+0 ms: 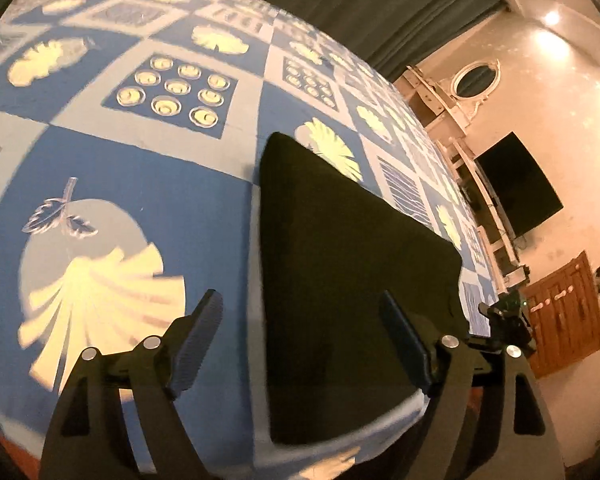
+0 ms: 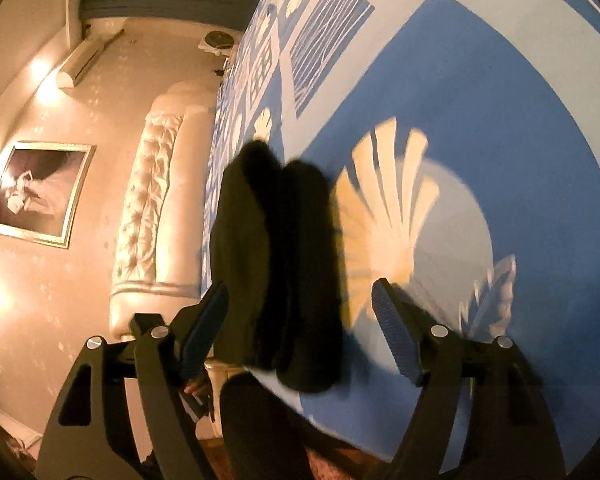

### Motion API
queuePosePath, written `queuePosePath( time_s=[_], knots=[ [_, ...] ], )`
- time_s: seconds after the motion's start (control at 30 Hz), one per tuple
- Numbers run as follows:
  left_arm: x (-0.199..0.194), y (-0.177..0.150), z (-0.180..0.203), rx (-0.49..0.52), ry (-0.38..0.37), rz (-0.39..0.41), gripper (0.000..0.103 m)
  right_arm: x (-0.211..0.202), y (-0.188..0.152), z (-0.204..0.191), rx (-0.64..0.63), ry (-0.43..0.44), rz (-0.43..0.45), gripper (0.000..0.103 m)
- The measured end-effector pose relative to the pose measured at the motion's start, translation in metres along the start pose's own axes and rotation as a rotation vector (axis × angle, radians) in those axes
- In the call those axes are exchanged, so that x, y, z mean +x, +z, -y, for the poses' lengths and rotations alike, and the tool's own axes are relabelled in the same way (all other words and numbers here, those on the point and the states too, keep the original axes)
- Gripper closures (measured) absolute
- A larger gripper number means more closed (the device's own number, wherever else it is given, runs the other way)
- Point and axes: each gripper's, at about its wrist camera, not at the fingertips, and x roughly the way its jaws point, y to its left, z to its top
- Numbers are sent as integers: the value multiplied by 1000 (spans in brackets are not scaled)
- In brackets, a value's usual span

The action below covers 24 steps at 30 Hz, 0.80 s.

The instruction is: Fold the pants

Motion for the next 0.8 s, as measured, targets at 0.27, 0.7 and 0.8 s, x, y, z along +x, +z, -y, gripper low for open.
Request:
queuePosePath(
  time_s=[0.27, 0.7, 0.8],
  knots=[
    [62, 42, -16, -36, -37, -53, 24, 43, 45, -4, 35, 78, -6, 24],
    [94, 67, -17, -33, -124, -93, 24, 81, 68, -28, -66, -43, -59, 30],
    [94, 65, -15, -19, -113, -95, 48, 83, 69, -21, -55, -73, -61, 55]
  ],
)
